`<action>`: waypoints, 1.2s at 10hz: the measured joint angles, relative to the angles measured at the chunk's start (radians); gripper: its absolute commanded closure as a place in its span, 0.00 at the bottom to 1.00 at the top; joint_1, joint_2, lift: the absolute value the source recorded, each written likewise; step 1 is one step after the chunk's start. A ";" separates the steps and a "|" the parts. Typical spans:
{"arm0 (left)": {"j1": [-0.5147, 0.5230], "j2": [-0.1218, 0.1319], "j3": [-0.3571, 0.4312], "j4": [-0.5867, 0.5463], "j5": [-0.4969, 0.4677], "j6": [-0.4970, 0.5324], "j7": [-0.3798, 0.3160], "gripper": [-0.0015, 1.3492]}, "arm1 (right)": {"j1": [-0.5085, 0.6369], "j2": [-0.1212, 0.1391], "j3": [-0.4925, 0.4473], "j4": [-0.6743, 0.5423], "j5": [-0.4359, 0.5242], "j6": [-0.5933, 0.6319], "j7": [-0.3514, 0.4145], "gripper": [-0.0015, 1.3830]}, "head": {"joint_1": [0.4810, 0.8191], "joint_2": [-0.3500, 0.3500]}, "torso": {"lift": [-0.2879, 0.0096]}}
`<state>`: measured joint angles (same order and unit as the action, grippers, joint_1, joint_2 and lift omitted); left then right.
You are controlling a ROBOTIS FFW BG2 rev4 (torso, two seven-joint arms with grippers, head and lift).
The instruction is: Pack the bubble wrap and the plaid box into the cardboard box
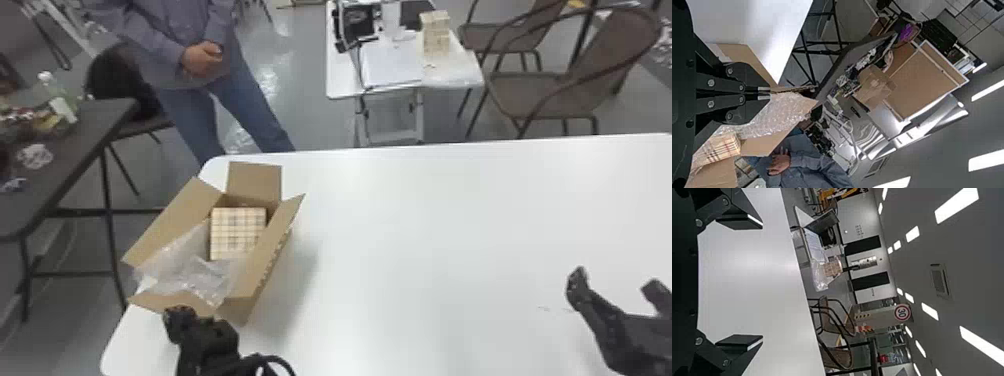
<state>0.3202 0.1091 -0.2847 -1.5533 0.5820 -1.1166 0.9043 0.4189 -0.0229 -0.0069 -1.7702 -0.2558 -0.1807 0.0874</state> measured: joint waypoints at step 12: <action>0.317 -0.042 0.255 -0.397 -0.584 0.581 -0.505 0.10 | 0.108 -0.006 0.005 -0.075 0.056 -0.010 0.000 0.19 | 0.63 0.65 | 0.63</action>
<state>0.6369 0.0674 -0.0300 -1.9500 -0.0020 -0.5357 0.3998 0.5268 -0.0290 -0.0023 -1.8450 -0.2002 -0.1912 0.0874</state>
